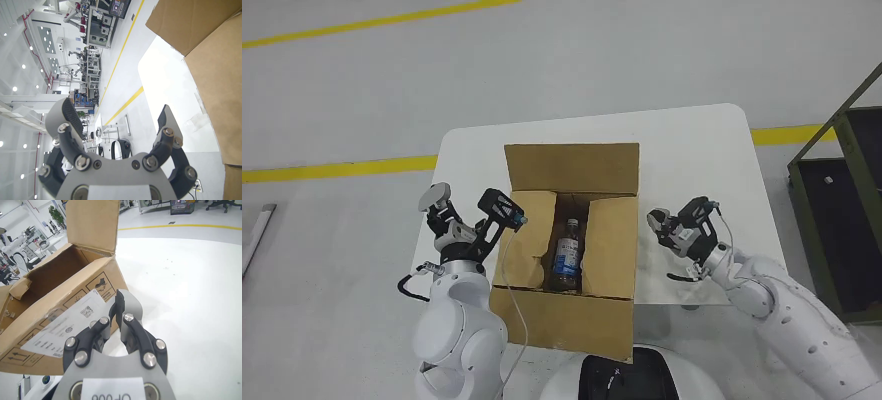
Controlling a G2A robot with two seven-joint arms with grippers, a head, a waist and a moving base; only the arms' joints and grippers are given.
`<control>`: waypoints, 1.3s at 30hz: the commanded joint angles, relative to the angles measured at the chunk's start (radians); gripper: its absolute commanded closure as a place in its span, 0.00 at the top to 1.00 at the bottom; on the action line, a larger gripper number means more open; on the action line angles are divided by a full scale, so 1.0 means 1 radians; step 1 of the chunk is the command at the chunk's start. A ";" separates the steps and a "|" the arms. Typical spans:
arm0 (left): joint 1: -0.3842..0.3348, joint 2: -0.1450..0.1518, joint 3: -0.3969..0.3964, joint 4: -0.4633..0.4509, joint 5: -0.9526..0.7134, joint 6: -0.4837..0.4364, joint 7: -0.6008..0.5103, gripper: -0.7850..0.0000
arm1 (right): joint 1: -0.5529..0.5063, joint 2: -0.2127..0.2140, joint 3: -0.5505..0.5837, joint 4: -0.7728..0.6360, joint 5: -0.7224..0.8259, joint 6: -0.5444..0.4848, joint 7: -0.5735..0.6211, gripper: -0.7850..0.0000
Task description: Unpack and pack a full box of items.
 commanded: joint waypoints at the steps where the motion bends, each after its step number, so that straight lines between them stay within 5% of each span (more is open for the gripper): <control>1: 0.000 0.000 0.000 0.000 0.000 0.000 0.000 1.00 | 0.033 -0.009 -0.027 0.023 -0.006 -0.002 0.006 0.00; 16: 0.000 0.000 0.000 0.000 0.000 0.000 0.000 1.00 | 0.135 -0.046 -0.087 0.115 -0.019 -0.018 -0.025 0.00; 20: -0.002 0.002 0.020 0.012 0.009 0.004 0.053 1.00 | 0.087 -0.034 -0.043 0.052 -0.069 -0.048 -0.120 0.00; 30: -0.069 -0.015 0.138 0.090 -0.157 -0.100 0.076 1.00 | -0.056 -0.001 0.097 -0.124 -0.098 -0.032 -0.114 0.00; 39: -0.060 -0.038 0.137 0.185 -0.426 -0.156 -0.093 1.00 | -0.146 0.017 0.187 -0.262 -0.133 -0.013 -0.064 0.00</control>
